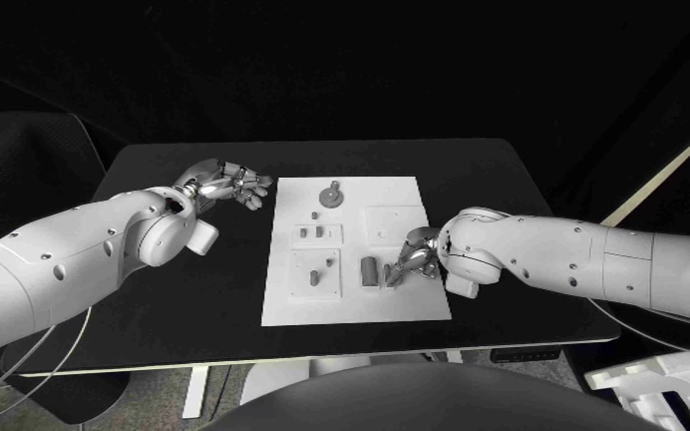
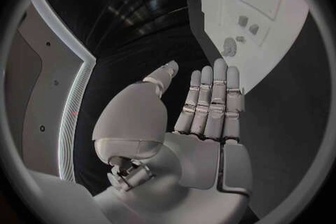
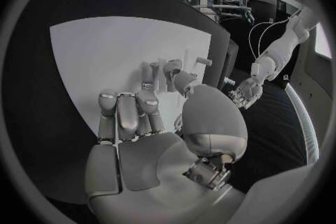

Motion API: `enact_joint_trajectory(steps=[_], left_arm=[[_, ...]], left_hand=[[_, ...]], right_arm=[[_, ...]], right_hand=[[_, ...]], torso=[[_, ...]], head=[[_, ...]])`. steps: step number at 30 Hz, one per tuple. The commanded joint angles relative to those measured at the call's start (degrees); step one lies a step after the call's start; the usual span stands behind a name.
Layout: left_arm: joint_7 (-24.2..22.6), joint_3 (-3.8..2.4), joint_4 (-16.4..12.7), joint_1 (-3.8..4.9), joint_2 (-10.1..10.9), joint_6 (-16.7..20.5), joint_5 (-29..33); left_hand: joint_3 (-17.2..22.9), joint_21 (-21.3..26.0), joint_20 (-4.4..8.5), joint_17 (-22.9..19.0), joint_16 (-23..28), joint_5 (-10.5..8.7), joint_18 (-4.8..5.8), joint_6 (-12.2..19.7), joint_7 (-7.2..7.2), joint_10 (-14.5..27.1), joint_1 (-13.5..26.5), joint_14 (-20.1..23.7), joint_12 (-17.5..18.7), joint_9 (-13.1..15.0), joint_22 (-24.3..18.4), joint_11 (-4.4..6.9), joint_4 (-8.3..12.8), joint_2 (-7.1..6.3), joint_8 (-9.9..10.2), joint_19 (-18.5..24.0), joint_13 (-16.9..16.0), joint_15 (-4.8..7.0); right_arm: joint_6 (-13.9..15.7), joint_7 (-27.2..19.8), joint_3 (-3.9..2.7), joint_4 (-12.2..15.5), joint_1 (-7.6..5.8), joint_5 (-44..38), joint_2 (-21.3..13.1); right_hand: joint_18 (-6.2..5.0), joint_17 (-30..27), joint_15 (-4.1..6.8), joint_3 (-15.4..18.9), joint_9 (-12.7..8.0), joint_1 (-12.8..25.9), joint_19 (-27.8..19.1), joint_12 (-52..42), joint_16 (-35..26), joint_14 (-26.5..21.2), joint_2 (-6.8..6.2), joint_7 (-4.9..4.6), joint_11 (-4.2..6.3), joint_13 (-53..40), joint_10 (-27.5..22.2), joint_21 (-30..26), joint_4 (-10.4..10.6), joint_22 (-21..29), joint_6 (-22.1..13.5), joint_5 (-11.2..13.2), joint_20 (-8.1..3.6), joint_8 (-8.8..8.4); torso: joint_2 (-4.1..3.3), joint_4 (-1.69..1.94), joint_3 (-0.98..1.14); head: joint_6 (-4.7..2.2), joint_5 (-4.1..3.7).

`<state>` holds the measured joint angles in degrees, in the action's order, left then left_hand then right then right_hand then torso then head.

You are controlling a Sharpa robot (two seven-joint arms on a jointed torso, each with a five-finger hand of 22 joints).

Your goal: Assemble the parts on the task board

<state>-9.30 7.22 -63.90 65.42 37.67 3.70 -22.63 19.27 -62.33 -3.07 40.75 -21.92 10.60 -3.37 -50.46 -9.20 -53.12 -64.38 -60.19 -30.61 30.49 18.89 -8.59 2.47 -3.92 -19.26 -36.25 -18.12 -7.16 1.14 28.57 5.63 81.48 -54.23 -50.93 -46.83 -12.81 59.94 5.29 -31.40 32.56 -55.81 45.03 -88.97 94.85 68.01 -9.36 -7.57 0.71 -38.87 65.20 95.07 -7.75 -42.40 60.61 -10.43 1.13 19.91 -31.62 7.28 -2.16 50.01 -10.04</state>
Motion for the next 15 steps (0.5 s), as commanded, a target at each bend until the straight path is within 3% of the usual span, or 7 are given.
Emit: enact_joint_trajectory(steps=[1, 15], left_arm=[[-0.43, -0.04, -0.15, 0.04, -0.10, -0.65, -0.09], [-0.42, -0.04, -0.13, 0.04, -0.08, -0.66, -0.09]], left_hand=[[0.21, -0.11, 0.09, 0.06, 0.33, 0.15, -1.00, 0.10, 0.04, -0.51, 0.51, -0.44, 0.40, 0.10, 0.09, -0.02, -0.25, 0.02, -0.10, -0.18, -0.09, 0.00], [0.23, -0.11, 0.09, 0.06, 0.36, 0.15, -1.00, 0.11, 0.04, -0.52, 0.50, -0.45, 0.42, 0.10, 0.09, -0.02, -0.24, 0.01, -0.10, -0.18, -0.09, 0.00]], right_arm=[[-1.85, -0.65, 0.01, -0.27, 0.08, -2.37, 0.25], [-2.56, -0.22, 0.01, -0.93, 0.36, -2.56, 0.66]], right_hand=[[-1.19, 0.12, 0.47, -0.13, 0.12, -1.52, -0.52, 0.09, 4.27, -0.35, 0.05, -0.18, 0.14, -0.14, -0.44, 7.24, -0.45, -0.09, 0.18, -0.02, -0.03, 0.37], [-1.34, 0.20, 0.55, -0.87, 0.33, -4.33, -0.53, -0.04, 4.36, -0.35, 0.51, -0.08, 0.24, -0.26, -0.34, 7.33, -0.48, -0.16, 0.69, -0.03, -0.14, 0.69]], torso=[[-0.01, 0.02, -0.03], [0.00, 0.06, -0.10]], head=[[-0.01, -0.12], [-0.01, -0.27]])
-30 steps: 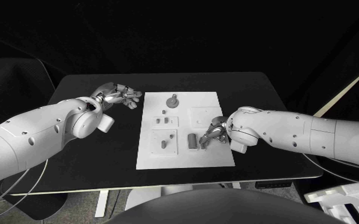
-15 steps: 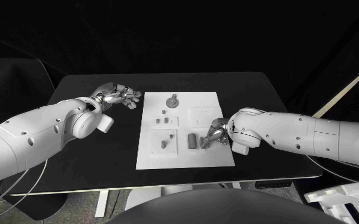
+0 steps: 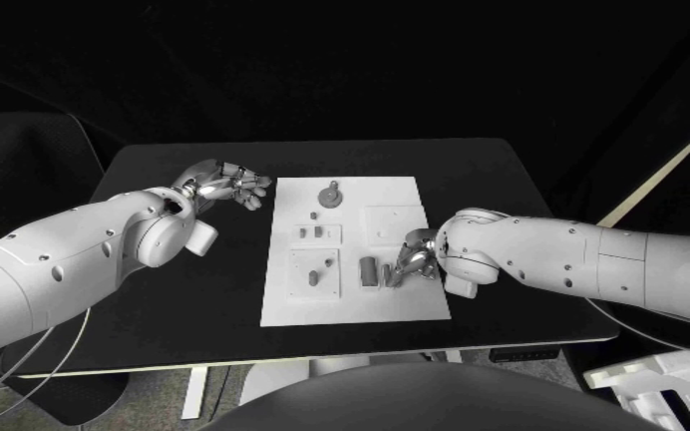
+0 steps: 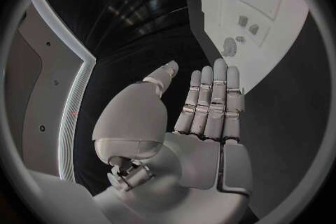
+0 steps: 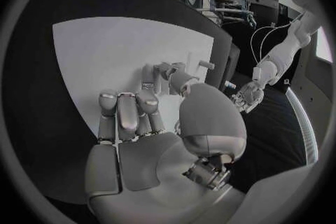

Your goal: Assemble the parts on the task board

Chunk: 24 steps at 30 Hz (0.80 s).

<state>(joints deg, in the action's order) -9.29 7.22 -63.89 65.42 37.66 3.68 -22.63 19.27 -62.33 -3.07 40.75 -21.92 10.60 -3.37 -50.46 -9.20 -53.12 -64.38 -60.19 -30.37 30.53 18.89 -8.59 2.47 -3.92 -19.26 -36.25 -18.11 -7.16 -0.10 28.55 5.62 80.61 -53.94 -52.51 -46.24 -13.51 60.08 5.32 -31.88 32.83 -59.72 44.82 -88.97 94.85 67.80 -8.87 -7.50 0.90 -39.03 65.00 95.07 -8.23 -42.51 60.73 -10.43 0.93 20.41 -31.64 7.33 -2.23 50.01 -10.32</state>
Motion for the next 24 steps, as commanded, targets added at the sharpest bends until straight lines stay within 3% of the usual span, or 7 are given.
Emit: enact_joint_trajectory(steps=[1, 10, 24], left_arm=[[-0.43, -0.04, -0.14, 0.04, -0.06, -0.65, -0.09], [-0.45, -0.04, -0.14, 0.04, -0.05, -0.66, -0.09], [-0.45, -0.04, -0.12, 0.04, -0.04, -0.62, -0.09]], left_hand=[[0.23, -0.11, 0.09, 0.06, 0.36, 0.15, -1.00, 0.11, 0.04, -0.52, 0.50, -0.45, 0.18, 0.06, 0.09, -0.02, -0.24, 0.02, -0.10, -0.18, -0.10, 0.00], [0.24, -0.11, 0.09, 0.06, 0.38, 0.15, -1.00, 0.11, 0.03, -0.53, 0.49, -0.46, 0.20, 0.06, 0.09, -0.02, -0.24, 0.01, -0.10, -0.18, -0.10, 0.00], [0.25, -0.10, 0.09, 0.07, 0.41, 0.15, -1.00, 0.11, 0.03, -0.54, 0.49, -0.48, 0.22, 0.06, 0.09, -0.02, -0.24, 0.01, -0.10, -0.18, -0.10, 0.00]], right_arm=[[-1.32, -0.20, 0.02, -0.12, 0.07, -1.05, 0.11], [-0.06, -0.08, 0.02, -1.15, 0.19, -2.38, 0.95], [-1.20, 0.36, 0.02, -2.47, 0.53, -4.13, 1.52]], right_hand=[[-0.64, 0.06, 0.52, -0.42, 0.07, -0.51, -0.32, -0.04, 4.36, -0.14, 0.05, -0.15, 0.05, -0.10, -0.13, 7.34, 0.00, -0.05, 0.58, -0.04, 0.06, 0.20], [-0.66, 0.08, 0.54, -0.72, 0.14, -1.26, -0.29, -0.08, 4.39, -0.11, 0.35, -0.12, 0.07, -0.13, -0.07, 7.37, 0.10, -0.07, 0.74, -0.05, 0.05, 0.30], [-0.68, 0.10, 0.56, -1.10, 0.24, -2.04, -0.18, -0.15, 4.46, 0.00, 0.67, -0.07, 0.11, -0.17, 0.11, 7.43, 0.19, -0.10, 1.02, -0.06, 0.04, 0.47]], torso=[[0.01, 0.00, -0.02], [-0.01, -0.01, 0.01], [0.01, -0.03, 0.02]], head=[[-0.01, 0.04], [-0.01, 0.13], [-0.01, 0.07]])
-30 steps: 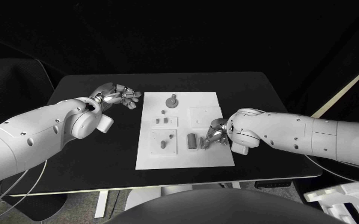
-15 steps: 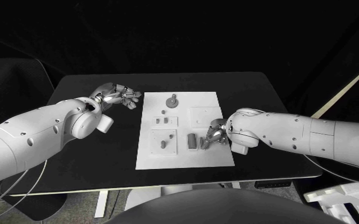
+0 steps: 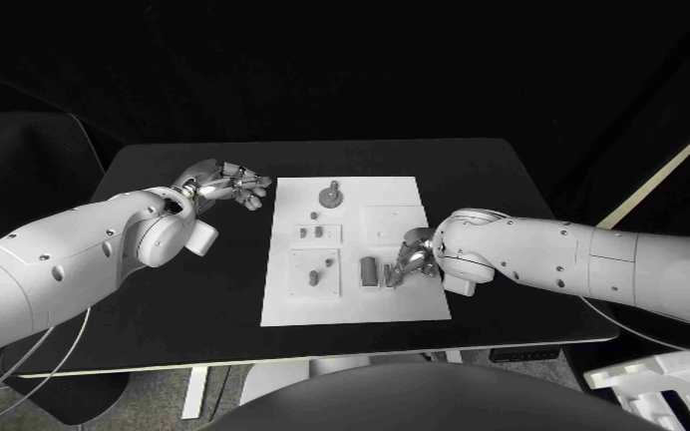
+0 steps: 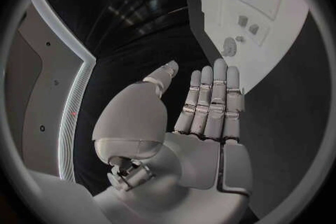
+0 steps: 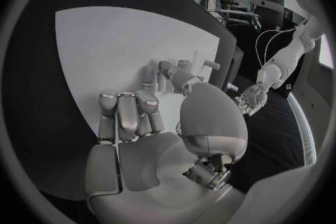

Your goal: Assemble the parts on the task board

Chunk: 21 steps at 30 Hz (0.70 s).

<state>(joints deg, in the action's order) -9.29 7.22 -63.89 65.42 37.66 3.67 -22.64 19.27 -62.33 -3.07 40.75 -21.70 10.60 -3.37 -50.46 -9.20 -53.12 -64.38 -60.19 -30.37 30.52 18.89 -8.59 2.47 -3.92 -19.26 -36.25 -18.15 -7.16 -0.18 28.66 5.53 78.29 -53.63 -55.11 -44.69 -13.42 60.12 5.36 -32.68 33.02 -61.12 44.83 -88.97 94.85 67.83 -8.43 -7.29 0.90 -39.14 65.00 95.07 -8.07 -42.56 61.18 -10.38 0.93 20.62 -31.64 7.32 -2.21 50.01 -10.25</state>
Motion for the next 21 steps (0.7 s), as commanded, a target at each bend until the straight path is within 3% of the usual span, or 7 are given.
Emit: enact_joint_trajectory(steps=[1, 10, 14, 21], left_arm=[[-0.45, -0.04, -0.12, 0.04, -0.05, -0.61, -0.08], [-0.51, -0.04, 0.02, 0.04, -0.14, -0.53, -0.08], [-0.54, -0.04, 0.09, 0.04, -0.19, -0.37, -0.08], [-1.14, -0.04, 0.62, 0.04, -0.36, -0.08, 0.15]], left_hand=[[0.25, -0.10, 0.09, 0.07, 0.19, 0.15, -1.00, 0.11, 0.03, -0.54, 0.49, -0.48, 0.22, 0.07, 0.09, -0.02, -0.24, 0.01, -0.10, -0.18, -0.06, 0.00], [0.26, -0.10, 0.09, 0.07, 0.21, 0.15, -1.00, 0.11, 0.03, -0.54, 0.48, -0.49, 0.24, 0.08, 0.09, -0.02, -0.24, 0.01, -0.10, -0.18, -0.07, 0.00], [0.26, -0.10, 0.09, 0.07, 0.22, 0.15, -1.00, 0.11, 0.03, -0.55, 0.48, -0.49, 0.24, 0.08, 0.10, -0.02, -0.24, 0.01, -0.10, -0.18, -0.07, 0.00], [0.25, -0.10, 0.09, 0.07, 0.24, 0.15, -1.00, 0.12, 0.03, -0.54, 0.48, -0.49, 0.26, 0.08, 0.09, -0.02, -0.23, -0.02, -0.10, -0.17, -0.07, -0.01]], right_arm=[[-0.94, 0.20, 0.11, -0.13, 0.23, -1.54, -0.07], [0.57, -0.70, 0.10, 0.59, 0.25, -1.36, -0.80], [-0.87, -1.65, 0.07, 1.54, 0.20, 0.12, -2.24], [-0.51, -4.48, -0.35, 3.18, -2.51, 1.23, -3.54]], right_hand=[[-0.77, 0.06, 0.52, -0.30, 0.05, -0.66, -0.18, -0.15, 4.46, -0.02, 0.24, -0.28, 0.12, -0.06, 0.10, 7.43, 0.03, -0.06, 0.57, -0.11, 0.04, 0.26], [-0.75, 0.07, 0.51, -0.25, 0.07, -0.71, -0.16, -0.17, 4.47, 0.00, 0.05, -0.30, 0.12, -0.07, 0.14, 7.45, 0.09, -0.07, 0.60, -0.06, 0.05, 0.27], [-0.66, 0.07, 0.48, 0.12, -0.07, -0.49, -0.17, -0.12, 4.45, -0.01, -0.40, -0.49, 0.08, -0.08, 0.07, 7.44, 0.26, -0.09, -0.09, 0.01, 0.10, -0.10], [-0.47, 0.03, 0.37, 1.03, -0.39, 0.10, -0.52, 0.13, 4.22, -0.40, -0.88, -0.86, -0.10, -0.06, -0.59, 7.20, 0.35, -0.03, -1.62, 0.03, 0.17, -0.93]], torso=[[0.01, -0.03, 0.01], [0.01, -0.02, 0.04], [0.07, 0.03, 0.04], [0.08, -0.10, 0.07]], head=[[-0.01, -0.01], [-0.01, -0.01], [-0.01, 0.09], [-0.01, 0.25]])
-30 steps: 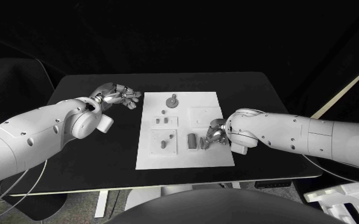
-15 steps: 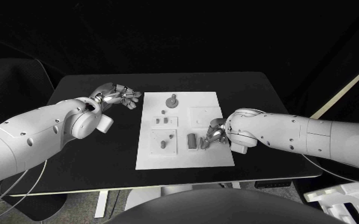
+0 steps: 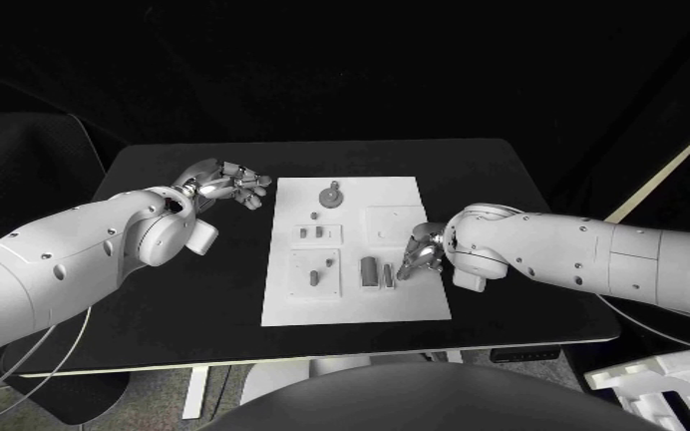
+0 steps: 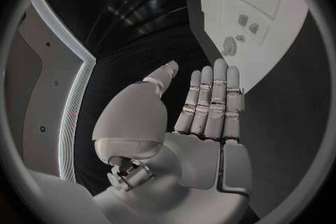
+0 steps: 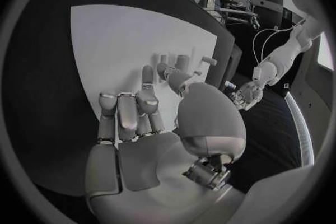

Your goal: Assemble the parts on the task board

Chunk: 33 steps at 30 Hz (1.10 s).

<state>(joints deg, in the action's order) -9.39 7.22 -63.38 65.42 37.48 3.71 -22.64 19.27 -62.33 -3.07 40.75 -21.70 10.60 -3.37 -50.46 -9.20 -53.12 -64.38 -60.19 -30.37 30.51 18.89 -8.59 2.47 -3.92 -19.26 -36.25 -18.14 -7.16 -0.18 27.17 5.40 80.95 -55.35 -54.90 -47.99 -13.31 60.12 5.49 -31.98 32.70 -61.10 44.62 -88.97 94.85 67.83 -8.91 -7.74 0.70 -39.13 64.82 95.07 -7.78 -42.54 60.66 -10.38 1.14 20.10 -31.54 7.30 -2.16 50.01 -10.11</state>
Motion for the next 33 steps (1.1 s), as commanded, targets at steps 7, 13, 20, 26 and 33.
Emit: enact_joint_trajectory(steps=[7, 13, 20, 26, 33], left_arm=[[-2.62, -0.05, 1.83, 0.04, -0.90, 0.41, 2.01], [-4.17, -0.09, 4.62, 0.11, -1.20, 1.78, 3.64], [-5.33, -0.12, 8.94, 0.68, -2.27, 1.81, 5.67], [-6.53, -0.18, 12.68, 0.81, -3.35, 1.54, 8.66], [-7.81, -0.25, 14.97, 0.83, -4.57, -0.34, 11.00]], left_hand=[[0.35, 0.05, 0.09, 0.00, 0.56, 0.17, -0.98, 0.20, 0.04, -0.47, 0.19, -0.22, 0.43, 0.07, 0.04, -0.03, 0.02, -0.17, -0.05, 0.07, -0.06, -0.06], [0.67, 0.68, -0.17, -0.69, 2.54, 0.17, -0.66, 1.09, 0.57, 0.44, -0.30, 1.78, 1.91, -0.09, -0.14, 0.25, 0.55, -0.37, 0.31, 1.13, 0.32, -0.58], [0.77, 1.10, -0.37, -1.60, 4.38, 0.16, -0.40, 1.60, 0.85, 2.05, -0.26, 4.09, 3.91, -0.13, -0.20, 0.56, 0.73, -0.57, 0.34, 1.85, 0.75, -0.90], [0.56, 2.02, -0.75, -3.00, 5.67, 0.14, 0.09, 2.65, 1.24, 4.06, 0.15, 7.51, 6.51, -0.22, -0.38, 1.06, 0.91, -1.01, 0.47, 3.50, 1.02, -1.03], [-1.98, 4.79, -1.65, -6.38, 5.71, -0.05, 1.72, 9.63, 2.68, 10.41, 2.47, 14.16, 12.04, -0.99, -0.58, 1.71, 1.20, -2.17, 1.62, 8.87, 0.91, -1.19]], right_arm=[[4.17, -18.34, -0.86, -2.94, -4.19, 8.17, 0.49], [6.33, -33.67, -1.87, -12.74, -5.90, 19.18, 4.68], [5.11, -40.43, -3.88, -23.78, -5.91, 24.99, 9.95], [2.66, -44.15, -5.49, -33.28, -4.35, 30.35, 15.10], [0.02, -46.13, -8.72, -38.12, -1.50, 35.68, 18.87]], right_hand=[[-0.37, 0.00, 0.12, 1.91, -0.33, 0.94, -0.79, 0.18, 3.94, -0.95, -0.42, -0.65, -0.06, -0.17, -0.91, 6.99, 0.05, 0.02, -2.50, 0.05, 0.03, -1.06], [0.94, -2.02, -0.80, 1.84, -0.25, -1.13, -5.25, 3.88, -0.65, -6.20, 0.85, -0.73, -1.45, 1.46, -5.31, 3.96, 0.22, 1.70, -3.60, -0.07, 0.39, -1.02], [3.29, -5.42, -3.17, 2.86, -0.04, -0.06, -10.67, 11.44, -7.31, -11.79, 1.30, -0.95, -3.86, 5.82, -9.39, -0.22, 0.56, 4.58, -5.08, -0.04, 1.04, -0.92], [7.97, -17.24, -9.92, 4.24, 0.20, 1.74, -22.81, 30.23, -28.71, -20.15, 2.21, -1.11, -7.78, 17.03, -14.13, -10.00, 1.02, 11.01, -9.65, 0.33, 3.34, -0.92], [12.01, -28.94, -12.93, 6.11, 0.87, 3.51, -32.19, 48.29, -51.85, -22.16, 3.12, -0.50, -8.57, 22.29, -16.32, -17.69, 1.19, 17.34, -13.70, -0.08, 4.87, -0.32]], torso=[[0.25, -0.01, 0.08], [1.06, -0.10, 0.09], [2.42, 0.00, 0.40], [3.63, 0.22, 0.59], [4.89, -0.08, 0.90]], head=[[-0.01, 0.24], [-0.01, 0.47], [-0.90, 1.30], [-3.05, 1.59], [-5.99, 2.65]])
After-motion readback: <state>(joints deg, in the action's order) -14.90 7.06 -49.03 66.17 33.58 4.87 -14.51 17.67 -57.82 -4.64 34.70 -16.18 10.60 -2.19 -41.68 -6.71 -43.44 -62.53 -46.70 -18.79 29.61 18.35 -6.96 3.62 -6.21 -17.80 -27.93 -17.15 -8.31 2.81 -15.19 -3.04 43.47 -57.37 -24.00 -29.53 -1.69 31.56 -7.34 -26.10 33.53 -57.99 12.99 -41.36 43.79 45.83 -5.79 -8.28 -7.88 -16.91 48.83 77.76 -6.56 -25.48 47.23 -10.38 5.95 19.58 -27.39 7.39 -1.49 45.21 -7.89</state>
